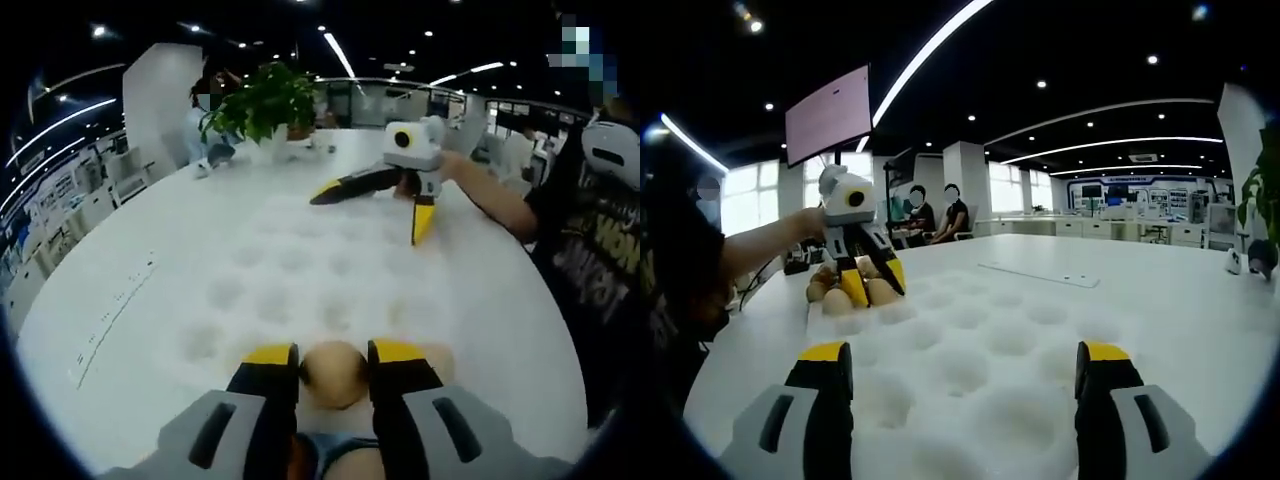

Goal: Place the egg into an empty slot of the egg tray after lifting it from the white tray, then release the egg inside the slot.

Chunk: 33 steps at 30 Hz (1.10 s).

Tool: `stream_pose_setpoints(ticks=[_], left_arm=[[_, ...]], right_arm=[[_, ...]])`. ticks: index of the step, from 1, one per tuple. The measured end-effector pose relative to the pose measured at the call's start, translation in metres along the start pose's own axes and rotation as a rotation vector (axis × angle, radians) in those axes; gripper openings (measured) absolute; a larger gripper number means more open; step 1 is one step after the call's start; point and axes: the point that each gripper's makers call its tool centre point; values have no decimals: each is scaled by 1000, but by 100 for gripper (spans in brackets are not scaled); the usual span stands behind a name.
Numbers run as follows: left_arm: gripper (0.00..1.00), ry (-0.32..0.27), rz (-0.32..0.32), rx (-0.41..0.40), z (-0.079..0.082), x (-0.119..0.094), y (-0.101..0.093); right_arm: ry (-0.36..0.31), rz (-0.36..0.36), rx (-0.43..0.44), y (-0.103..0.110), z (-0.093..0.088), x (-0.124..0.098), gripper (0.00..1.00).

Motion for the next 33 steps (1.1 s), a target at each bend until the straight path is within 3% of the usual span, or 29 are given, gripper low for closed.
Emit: stream_pose_setpoints(ticks=[2,11,27,33], left_arm=[[26,0,-7,-65,1,3,0],[26,23,0,-17,2,0,-3],[25,20,43,-26,5,-15,2],[23,-26,73,-63,12,-19,10]], right_arm=[[-1,0,0,0,0,0,96],[-2,0,1,-1,0,0,96],[-8,-1,3,-1,1,1,96],[-7,-2,3,-1,1,1,96]])
Point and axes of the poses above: the point that each gripper's makers call its tool centre point, and the gripper's own axes: x roughly forward along the fingers, y roughly to its left, z roughly out of its top
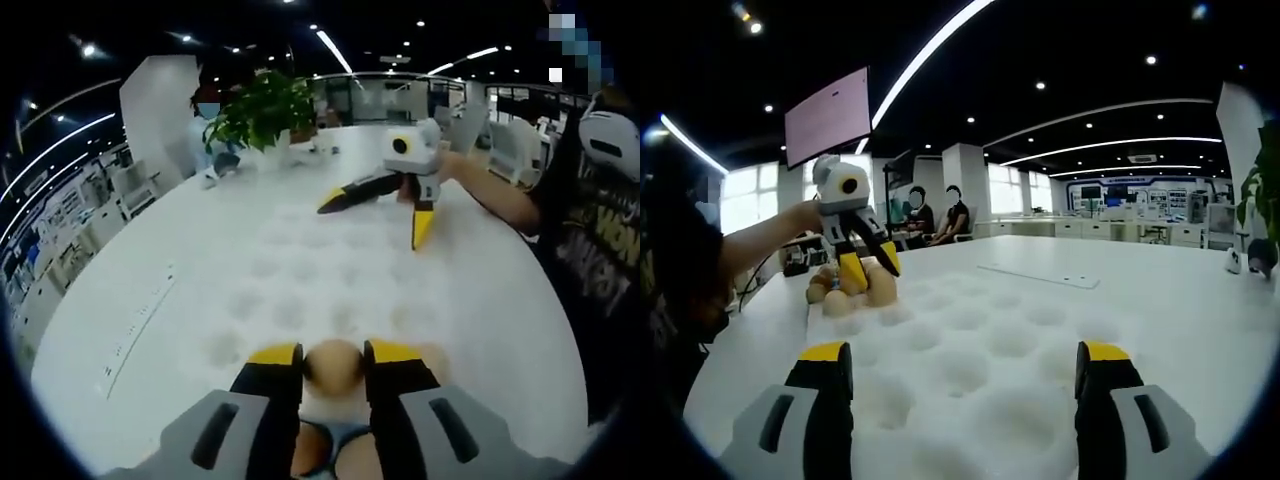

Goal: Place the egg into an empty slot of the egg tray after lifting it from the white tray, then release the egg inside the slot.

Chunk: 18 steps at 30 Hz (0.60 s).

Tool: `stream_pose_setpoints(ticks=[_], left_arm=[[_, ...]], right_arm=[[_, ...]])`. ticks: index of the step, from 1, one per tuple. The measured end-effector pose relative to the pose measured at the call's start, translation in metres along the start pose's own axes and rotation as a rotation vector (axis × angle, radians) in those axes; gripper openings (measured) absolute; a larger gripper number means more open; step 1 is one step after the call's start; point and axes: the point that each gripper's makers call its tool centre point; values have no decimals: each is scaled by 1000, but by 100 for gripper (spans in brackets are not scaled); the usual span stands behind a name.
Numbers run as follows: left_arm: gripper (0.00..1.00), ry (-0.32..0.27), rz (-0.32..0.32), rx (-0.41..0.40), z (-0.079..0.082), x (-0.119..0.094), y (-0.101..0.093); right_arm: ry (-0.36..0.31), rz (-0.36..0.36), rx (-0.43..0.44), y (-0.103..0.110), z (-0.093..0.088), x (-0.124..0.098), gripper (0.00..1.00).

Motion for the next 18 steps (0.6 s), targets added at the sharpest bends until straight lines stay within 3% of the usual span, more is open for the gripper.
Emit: stream_pose_setpoints(ticks=[3,5,11,12,18], left_arm=[[23,-12,4,12,2,1,1],[19,-61,16,-15,7,0,4],[27,61,-27,32,-20,18,-8],[27,33,-27,12,-15,19,-9],[27,31,-37,12,-17,14,-11]], right_arm=[[0,0,0,0,0,0,96],[0,0,0,0,0,0,96],[-1,0,0,0,0,0,96],[-2,0,1,0,0,0,96],[-4,1,2,1,0,0,96]])
Point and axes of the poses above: the point that each gripper's makers call its tool centre point, and the gripper's own axes: x roughly forward along the fingers, y roughly to its left, z roughly out of its top
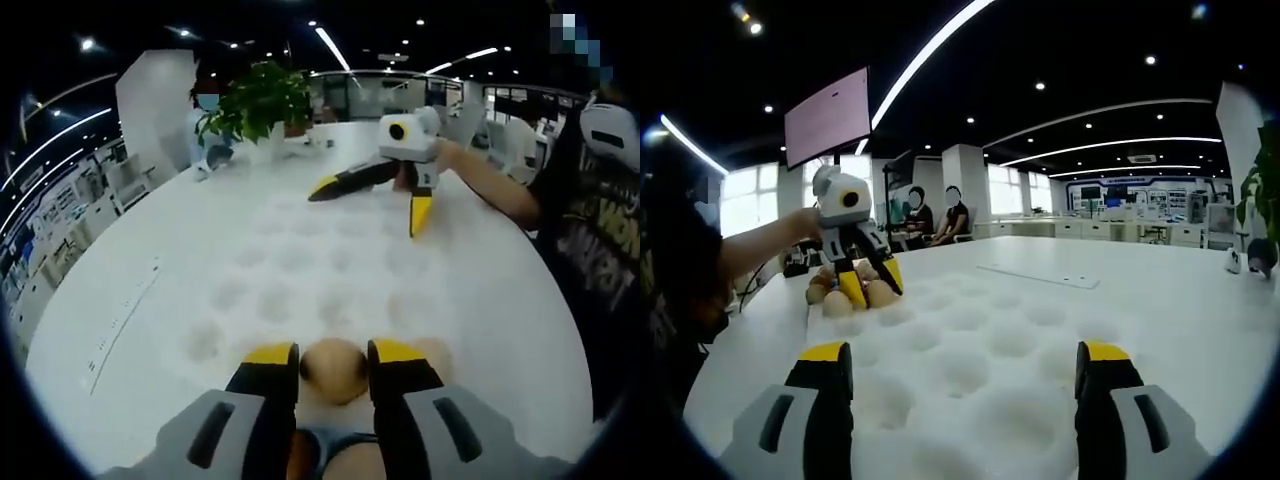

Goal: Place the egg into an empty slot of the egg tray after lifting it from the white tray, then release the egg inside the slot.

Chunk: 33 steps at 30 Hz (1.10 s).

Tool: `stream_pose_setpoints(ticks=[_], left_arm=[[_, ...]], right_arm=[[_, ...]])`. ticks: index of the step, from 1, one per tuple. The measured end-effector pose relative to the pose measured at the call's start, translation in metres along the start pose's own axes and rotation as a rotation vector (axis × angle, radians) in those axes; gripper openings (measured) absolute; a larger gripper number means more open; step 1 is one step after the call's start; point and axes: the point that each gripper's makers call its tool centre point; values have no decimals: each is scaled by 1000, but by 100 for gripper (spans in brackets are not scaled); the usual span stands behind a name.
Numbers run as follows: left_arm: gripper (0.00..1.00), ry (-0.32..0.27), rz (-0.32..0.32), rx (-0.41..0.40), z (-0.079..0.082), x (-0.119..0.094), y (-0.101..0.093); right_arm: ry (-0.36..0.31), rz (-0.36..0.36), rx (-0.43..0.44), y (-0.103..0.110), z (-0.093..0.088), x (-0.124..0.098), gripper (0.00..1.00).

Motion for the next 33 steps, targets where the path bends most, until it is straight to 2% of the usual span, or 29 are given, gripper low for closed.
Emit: stream_pose_setpoints(ticks=[2,3,4,9,17,23,26,33], left_arm=[[28,1,-8,-39,-3,-2,0],[29,-2,-9,-99,-5,-2,0],[30,-30,-22,-118,-4,-3,2],[31,-58,-26,-136,-8,-5,4],[30,-101,4,-137,-6,-1,5],[27,-78,13,-83,-3,-2,3],[27,-70,13,-87,-3,-1,3],[27,-94,32,-97,4,-11,4]], right_arm=[[1,0,-1,0,0,0,96],[1,0,-1,0,0,0,96],[2,-1,-1,0,0,0,96],[2,-1,-1,1,-1,0,96],[1,-2,0,1,-1,0,96],[-3,-2,1,1,0,-1,96],[-5,-1,2,1,0,-1,96],[-6,0,2,1,0,-1,96]])
Point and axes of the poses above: the point that each gripper's makers call its tool centre point, and the gripper's own axes: x roughly forward along the fingers, y roughly to its left, z roughly out of its top
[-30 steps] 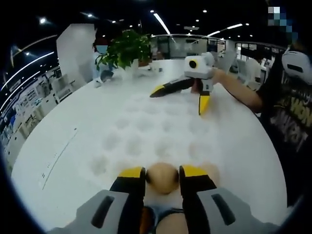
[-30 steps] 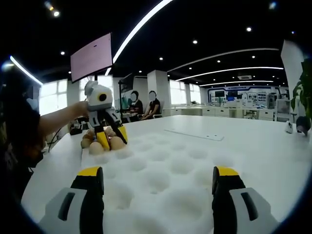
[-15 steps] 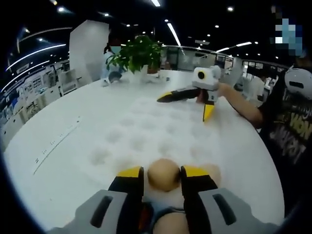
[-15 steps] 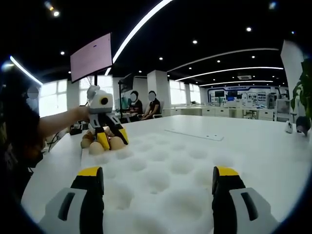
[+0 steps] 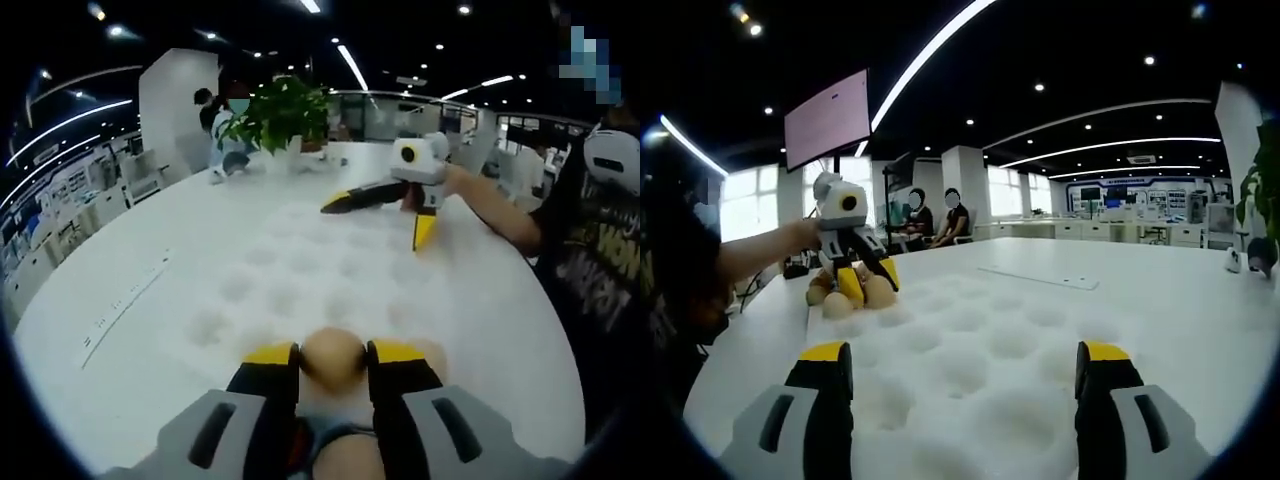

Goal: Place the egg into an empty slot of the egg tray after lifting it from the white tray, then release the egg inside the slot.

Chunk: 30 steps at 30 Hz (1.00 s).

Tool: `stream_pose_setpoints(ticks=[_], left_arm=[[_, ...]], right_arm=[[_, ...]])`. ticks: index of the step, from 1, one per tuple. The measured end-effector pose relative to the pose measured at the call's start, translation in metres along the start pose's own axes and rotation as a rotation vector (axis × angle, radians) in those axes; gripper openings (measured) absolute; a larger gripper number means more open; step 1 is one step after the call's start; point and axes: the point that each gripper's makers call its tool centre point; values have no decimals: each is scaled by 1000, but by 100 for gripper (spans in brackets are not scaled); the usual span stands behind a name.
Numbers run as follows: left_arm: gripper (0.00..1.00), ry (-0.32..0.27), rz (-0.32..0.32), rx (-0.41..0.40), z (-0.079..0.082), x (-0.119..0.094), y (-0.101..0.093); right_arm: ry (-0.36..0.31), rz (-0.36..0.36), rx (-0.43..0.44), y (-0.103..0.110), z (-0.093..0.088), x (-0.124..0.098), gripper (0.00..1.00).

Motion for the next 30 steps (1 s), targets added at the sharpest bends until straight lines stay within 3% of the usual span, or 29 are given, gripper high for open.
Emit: stream_pose_setpoints(ticks=[30], left_arm=[[27,-123,129,-102,10,-47,17]], right_arm=[[-1,-2,0,-1,1,1,96]])
Point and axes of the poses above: the point that each gripper's makers call its tool centre point, and the gripper's own axes: x roughly forward along the fingers, y roughly to its left, z roughly out of its top
